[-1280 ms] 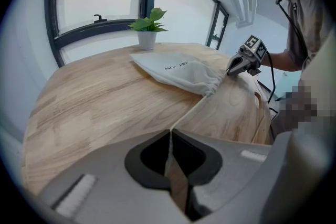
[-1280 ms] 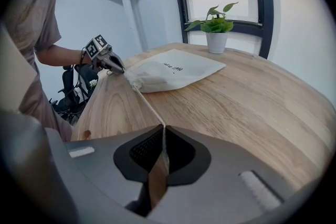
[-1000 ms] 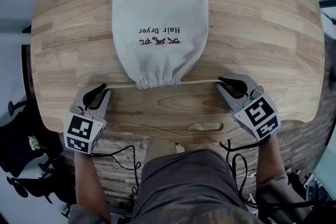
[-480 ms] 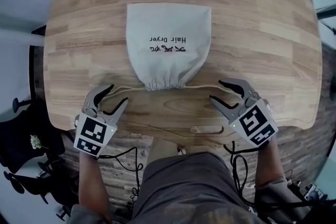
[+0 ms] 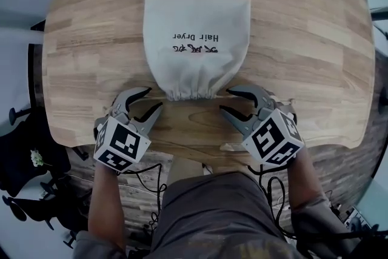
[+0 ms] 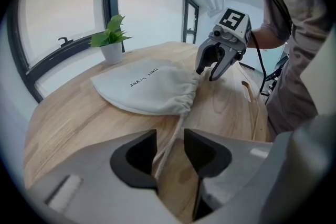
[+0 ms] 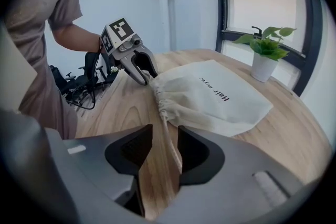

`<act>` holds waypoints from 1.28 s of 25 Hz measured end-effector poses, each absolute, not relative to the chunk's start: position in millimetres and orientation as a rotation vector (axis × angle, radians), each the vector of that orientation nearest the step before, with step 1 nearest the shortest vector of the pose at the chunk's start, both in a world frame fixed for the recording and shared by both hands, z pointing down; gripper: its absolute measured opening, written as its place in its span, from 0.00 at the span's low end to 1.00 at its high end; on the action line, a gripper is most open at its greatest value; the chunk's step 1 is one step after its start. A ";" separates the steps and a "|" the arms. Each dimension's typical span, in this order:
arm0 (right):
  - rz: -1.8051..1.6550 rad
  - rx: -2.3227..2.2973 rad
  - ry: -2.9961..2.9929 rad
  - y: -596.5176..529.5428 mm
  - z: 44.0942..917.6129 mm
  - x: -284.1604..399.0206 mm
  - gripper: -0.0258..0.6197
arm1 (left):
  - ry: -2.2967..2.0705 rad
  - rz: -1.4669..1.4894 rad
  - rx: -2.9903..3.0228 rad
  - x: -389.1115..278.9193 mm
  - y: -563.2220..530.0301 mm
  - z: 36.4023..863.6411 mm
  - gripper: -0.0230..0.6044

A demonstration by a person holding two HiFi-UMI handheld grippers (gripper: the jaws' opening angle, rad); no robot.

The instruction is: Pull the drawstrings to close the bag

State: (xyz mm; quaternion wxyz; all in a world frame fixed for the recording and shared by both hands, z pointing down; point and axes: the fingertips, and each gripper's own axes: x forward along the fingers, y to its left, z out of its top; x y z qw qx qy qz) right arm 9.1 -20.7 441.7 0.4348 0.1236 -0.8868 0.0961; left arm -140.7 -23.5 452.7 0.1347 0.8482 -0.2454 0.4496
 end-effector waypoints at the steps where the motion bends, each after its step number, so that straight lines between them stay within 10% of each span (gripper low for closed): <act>1: 0.244 0.300 -2.206 -20.1 445.4 7.5 0.32 | -0.701 1.299 2.462 -138.9 -23.5 454.5 0.29; 11: 0.247 0.305 -2.194 -23.6 455.1 6.4 0.24 | -0.615 1.268 2.481 -130.8 -24.7 456.0 0.23; 15: 0.229 0.308 -2.191 -24.9 456.4 5.0 0.22 | -0.610 1.280 2.519 -130.8 -25.7 457.0 0.06; 32: 0.317 0.415 -2.212 -27.7 459.6 15.7 0.10 | -0.638 1.222 2.498 -139.1 -22.8 460.5 0.05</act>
